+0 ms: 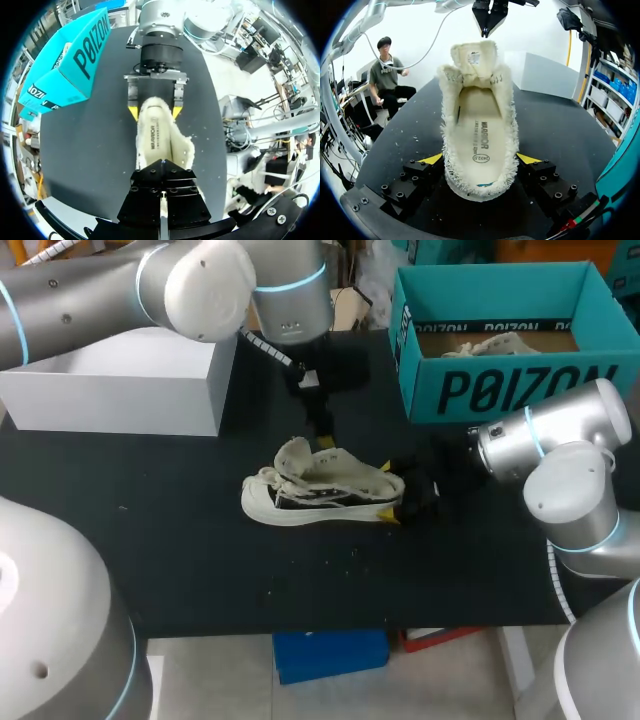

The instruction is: Take the shoe out of the shoebox, open the shoe tongue, remove and reinsert the insole, then place the shoe into the shoebox

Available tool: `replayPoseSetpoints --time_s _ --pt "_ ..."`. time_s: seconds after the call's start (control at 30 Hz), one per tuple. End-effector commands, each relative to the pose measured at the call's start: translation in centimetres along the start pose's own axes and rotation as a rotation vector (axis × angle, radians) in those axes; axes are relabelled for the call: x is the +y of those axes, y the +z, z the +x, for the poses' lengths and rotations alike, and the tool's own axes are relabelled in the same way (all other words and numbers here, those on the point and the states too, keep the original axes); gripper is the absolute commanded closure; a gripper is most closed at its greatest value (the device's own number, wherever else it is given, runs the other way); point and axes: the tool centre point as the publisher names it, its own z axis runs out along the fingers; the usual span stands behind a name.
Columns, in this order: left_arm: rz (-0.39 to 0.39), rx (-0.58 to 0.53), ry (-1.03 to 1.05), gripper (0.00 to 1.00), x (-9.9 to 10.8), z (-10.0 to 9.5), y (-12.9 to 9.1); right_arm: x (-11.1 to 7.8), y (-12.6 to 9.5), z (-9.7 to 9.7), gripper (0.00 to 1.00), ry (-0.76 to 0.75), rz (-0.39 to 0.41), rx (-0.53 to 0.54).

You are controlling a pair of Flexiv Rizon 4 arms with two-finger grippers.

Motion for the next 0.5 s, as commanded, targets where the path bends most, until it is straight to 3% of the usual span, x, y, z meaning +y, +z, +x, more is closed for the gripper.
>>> replayPoseSetpoints --time_s 0.03,0.37,0.5 --pt "-0.008 0.081 0.004 1.0 -0.6 -0.8 1.2 -0.3 0.1 -0.1 1.0 0.001 0.001 0.0" --pt "-0.011 0.113 0.012 1.0 -0.4 -0.6 3.3 -0.3 0.1 -0.1 1.0 0.001 0.001 0.0" --pt "0.028 0.105 -0.002 1.0 -0.4 -0.5 3.5 -0.3 0.1 -0.1 1.0 0.001 0.001 0.0"
